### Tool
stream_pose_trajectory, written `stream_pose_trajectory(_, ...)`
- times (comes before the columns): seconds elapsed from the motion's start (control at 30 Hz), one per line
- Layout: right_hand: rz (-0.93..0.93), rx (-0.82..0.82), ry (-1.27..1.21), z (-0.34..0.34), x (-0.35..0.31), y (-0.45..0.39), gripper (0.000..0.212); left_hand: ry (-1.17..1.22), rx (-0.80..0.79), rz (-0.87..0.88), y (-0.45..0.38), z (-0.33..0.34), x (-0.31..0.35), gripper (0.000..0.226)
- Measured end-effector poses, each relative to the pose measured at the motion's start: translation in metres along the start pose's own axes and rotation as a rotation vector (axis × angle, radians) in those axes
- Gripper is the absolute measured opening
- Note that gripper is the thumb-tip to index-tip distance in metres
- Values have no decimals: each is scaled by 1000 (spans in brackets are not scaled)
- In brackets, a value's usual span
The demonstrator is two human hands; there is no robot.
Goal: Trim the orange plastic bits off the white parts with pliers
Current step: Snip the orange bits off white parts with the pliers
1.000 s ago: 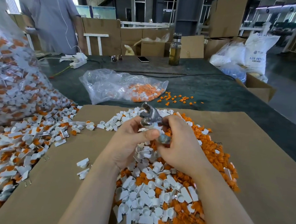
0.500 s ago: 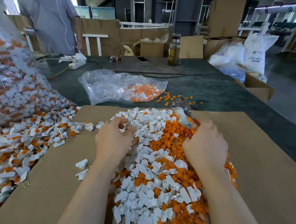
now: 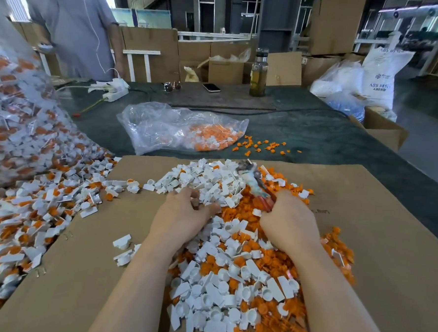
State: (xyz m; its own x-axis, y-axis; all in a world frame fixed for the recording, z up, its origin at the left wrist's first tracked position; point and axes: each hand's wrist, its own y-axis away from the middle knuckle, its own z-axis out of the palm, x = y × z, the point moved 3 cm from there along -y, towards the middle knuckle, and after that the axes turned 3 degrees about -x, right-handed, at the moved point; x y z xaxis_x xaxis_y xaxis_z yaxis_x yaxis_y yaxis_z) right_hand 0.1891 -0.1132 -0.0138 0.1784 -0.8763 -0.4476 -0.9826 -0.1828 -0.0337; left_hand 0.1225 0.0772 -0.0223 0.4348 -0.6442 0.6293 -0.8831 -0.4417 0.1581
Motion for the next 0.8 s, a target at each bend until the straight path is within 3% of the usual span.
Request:
stream_pose_trajectory(0.23, -233, 35, -195, 6, -15, -1, 22, 180, 25, 86, -4, 0, -1, 44)
stream_pose_trajectory(0.33, -242, 96, -225, 5, -14, -3, 35, 194, 31, 112, -5, 2, -1, 34)
stream_pose_trajectory(0.5, -213, 160, -146, 4, -9, -3, 35, 189, 55, 162, -5, 2, 0, 21)
stream_pose_trajectory(0.8, -226, 134, -56, 2, -9, -1, 31, 140, 7, 196, -4, 5, -1, 26)
